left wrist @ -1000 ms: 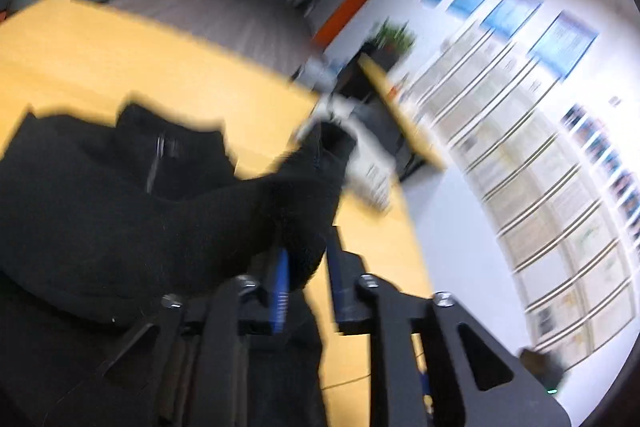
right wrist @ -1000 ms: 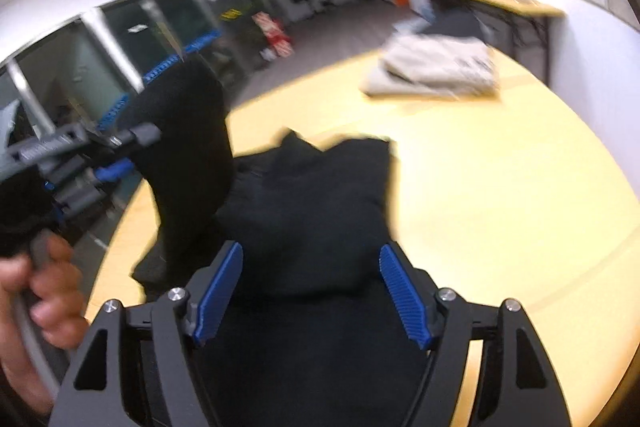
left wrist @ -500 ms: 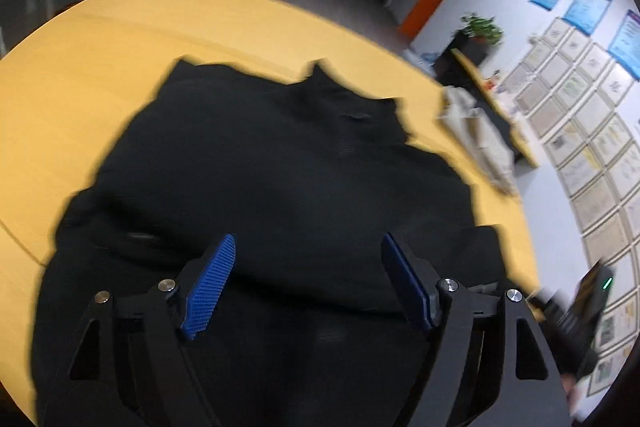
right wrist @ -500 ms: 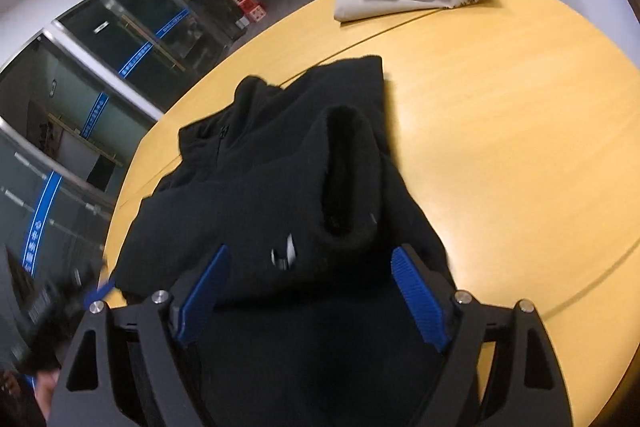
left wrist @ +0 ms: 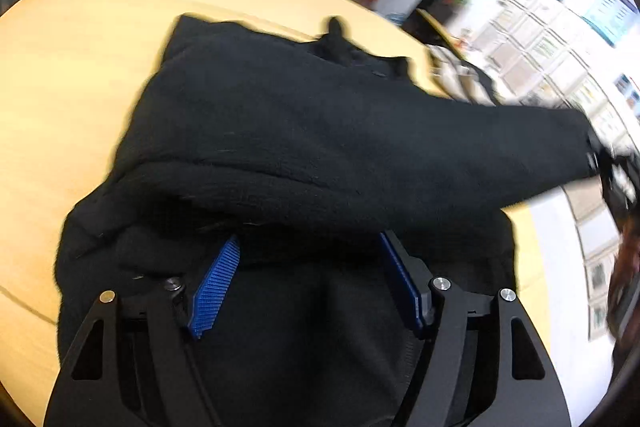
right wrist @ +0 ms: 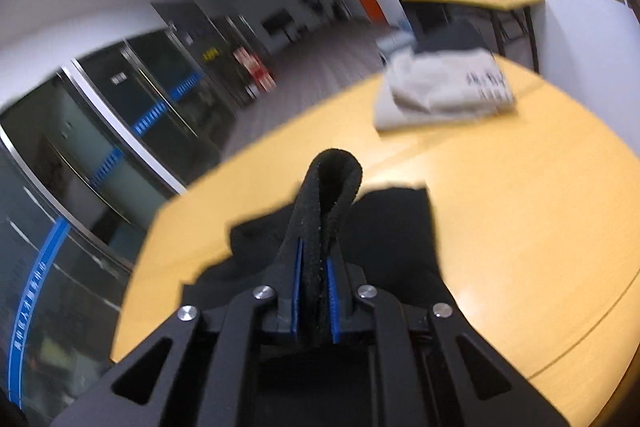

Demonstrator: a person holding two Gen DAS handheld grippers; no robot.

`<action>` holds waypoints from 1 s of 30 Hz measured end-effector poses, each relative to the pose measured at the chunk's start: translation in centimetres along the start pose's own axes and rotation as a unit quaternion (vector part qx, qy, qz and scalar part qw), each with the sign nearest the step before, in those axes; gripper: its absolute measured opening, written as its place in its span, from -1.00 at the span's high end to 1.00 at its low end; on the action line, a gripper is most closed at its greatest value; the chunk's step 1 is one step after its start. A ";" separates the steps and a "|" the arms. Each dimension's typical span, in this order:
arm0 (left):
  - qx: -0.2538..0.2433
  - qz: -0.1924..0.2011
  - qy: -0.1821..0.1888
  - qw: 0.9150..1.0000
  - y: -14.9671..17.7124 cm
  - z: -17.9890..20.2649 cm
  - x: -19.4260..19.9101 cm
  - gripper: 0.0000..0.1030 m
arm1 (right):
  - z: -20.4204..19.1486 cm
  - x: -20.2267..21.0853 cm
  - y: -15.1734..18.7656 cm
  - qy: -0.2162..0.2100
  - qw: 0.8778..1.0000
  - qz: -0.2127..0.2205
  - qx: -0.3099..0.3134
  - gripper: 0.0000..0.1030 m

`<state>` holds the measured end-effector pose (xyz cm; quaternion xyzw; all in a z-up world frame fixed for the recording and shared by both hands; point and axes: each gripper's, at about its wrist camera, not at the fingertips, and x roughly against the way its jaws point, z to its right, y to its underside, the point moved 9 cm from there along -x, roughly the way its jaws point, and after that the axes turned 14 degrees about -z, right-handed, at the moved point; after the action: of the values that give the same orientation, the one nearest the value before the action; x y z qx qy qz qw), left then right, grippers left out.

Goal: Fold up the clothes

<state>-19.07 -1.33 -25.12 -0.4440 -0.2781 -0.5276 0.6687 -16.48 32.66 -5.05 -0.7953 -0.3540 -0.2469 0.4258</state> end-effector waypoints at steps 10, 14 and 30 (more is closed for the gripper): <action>-0.121 0.020 0.017 0.992 -0.8 8.4 -1.3 -0.39 | -9.6 3.4 -6.4 -0.075 0.996 0.046 0.034 0.79; -0.022 -0.015 0.007 1.000 -0.9 3.3 -4.4 -0.38 | -10.6 3.3 -6.8 -0.065 0.996 0.044 0.049 0.79; -0.023 -0.007 -0.033 0.999 3.4 -1.7 -1.2 -0.41 | 7.2 -5.2 4.1 0.067 0.994 -0.079 -0.028 0.79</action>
<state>-16.30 -2.15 -27.95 -0.4743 -0.2912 -0.5232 0.6453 -15.88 35.36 -14.42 -0.7581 -0.3795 -0.3422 0.4052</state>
